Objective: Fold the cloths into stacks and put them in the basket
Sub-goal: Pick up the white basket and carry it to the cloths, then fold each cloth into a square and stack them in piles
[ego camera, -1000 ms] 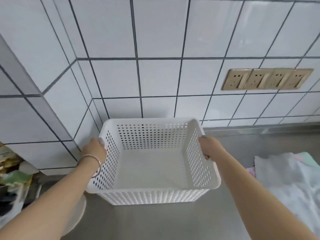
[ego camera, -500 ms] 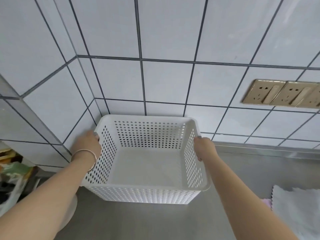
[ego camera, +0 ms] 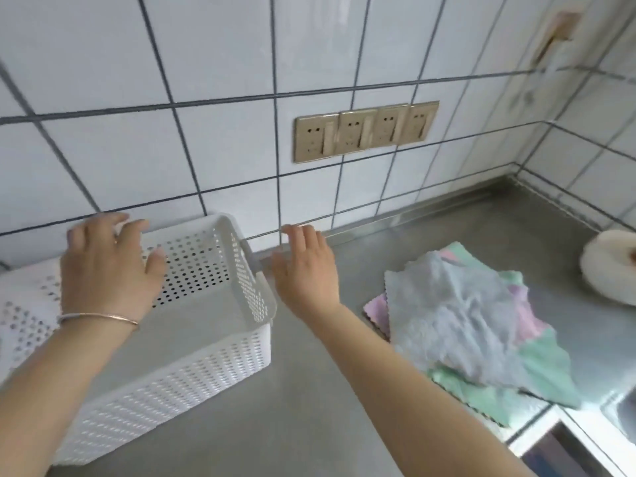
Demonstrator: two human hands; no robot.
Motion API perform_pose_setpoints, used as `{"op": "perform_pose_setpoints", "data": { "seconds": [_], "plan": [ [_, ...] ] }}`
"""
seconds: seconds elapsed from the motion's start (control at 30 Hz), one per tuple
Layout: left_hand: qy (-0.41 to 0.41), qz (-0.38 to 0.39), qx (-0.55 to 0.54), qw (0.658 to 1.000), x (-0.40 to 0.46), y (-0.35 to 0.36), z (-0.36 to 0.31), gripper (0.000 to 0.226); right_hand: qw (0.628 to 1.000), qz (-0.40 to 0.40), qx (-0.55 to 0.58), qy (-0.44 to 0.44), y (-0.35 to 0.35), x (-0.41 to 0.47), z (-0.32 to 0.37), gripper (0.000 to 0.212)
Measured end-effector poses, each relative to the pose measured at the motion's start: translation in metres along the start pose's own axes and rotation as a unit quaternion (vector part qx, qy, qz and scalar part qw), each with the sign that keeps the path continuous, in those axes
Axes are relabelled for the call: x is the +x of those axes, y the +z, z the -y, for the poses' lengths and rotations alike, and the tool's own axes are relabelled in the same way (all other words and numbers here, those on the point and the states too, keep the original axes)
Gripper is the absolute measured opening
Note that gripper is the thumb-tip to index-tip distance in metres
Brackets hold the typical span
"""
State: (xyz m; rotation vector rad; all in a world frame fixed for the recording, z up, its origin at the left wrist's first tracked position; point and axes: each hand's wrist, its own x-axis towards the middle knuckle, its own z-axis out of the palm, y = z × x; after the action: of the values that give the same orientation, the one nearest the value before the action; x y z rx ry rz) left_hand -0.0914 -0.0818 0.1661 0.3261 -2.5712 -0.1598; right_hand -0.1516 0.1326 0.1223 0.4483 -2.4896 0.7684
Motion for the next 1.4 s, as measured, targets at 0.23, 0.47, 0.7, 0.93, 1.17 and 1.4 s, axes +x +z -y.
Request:
{"op": "perform_pose_setpoints", "data": {
  "seconds": [0.23, 0.47, 0.7, 0.93, 1.17, 1.4],
  "plan": [
    [0.299, 0.018, -0.202, 0.933, -0.050, 0.059, -0.202, 0.030, 0.972, 0.115, -0.139, 0.147, -0.067, -0.139, -0.126, 0.027],
    [0.397, 0.310, -0.174, 0.846, -0.160, 0.140, -0.310, 0.030, 0.929, 0.176, -0.166, 0.280, -0.112, -0.216, -0.228, 0.033],
    [0.312, 0.367, -0.099, 0.871, -0.195, 0.203, -0.367, 0.047, 0.948, 0.214, -0.144, 0.188, -0.109, -0.223, -0.312, 0.037],
    [0.213, 0.356, -0.062, 0.908, -0.202, 0.229, -0.390, 0.069, 0.961, 0.202, -0.136, 0.131, -0.103, -0.220, -0.365, 0.038],
    [0.181, 0.346, -0.036, 0.920, -0.192, 0.245, -0.424, 0.063, 0.964, 0.178, -0.102, 0.169, -0.105, -0.193, -0.403, 0.023],
    [0.087, 0.276, -0.059, 0.955, -0.170, 0.236, -0.447, 0.028, 0.983, 0.149, -0.034, 0.097, -0.136, -0.137, -0.410, 0.024]
  ]
}}
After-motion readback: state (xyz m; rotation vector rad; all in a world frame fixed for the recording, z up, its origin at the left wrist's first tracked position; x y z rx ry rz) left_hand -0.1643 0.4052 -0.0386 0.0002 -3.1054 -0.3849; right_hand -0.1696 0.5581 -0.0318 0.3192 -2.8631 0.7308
